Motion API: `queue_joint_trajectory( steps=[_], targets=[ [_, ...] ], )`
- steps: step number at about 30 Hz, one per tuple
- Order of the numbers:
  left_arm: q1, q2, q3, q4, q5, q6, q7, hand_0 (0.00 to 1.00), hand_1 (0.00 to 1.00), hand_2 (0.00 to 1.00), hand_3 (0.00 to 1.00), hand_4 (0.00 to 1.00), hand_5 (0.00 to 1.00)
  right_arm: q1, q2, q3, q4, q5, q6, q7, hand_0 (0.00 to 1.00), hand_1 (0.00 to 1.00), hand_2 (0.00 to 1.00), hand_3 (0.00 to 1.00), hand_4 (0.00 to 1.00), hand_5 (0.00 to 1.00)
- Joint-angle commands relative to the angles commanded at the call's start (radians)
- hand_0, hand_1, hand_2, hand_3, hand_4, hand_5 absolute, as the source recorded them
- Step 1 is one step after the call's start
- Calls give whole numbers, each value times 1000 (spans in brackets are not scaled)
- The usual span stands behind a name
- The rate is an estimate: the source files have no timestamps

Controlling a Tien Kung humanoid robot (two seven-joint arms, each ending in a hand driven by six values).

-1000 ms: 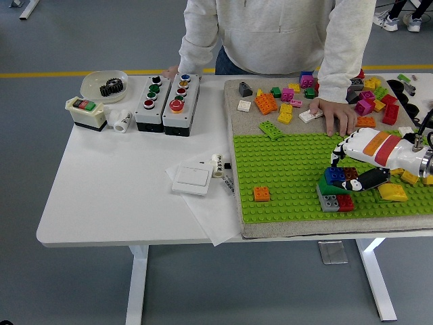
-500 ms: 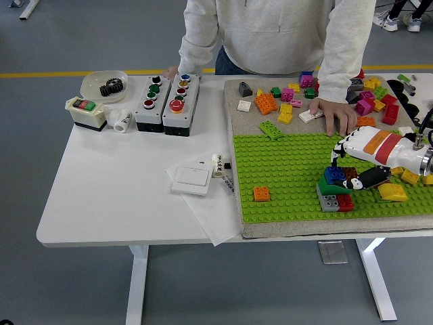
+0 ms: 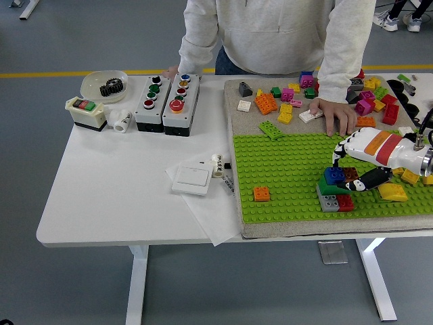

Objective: Pick up the brick,pile it on top of brick,press brick,pick up the brick,pile it on top of brick,press brick

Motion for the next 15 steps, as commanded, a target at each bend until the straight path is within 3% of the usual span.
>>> queue_joint_trajectory(
  steps=[15],
  targets=[
    [6, 0, -4, -1, 5, -3, 2, 754, 741, 748, 594, 659, 592, -5, 1, 0, 0, 8, 8, 0, 549, 611, 710, 629, 838, 407]
  ],
)
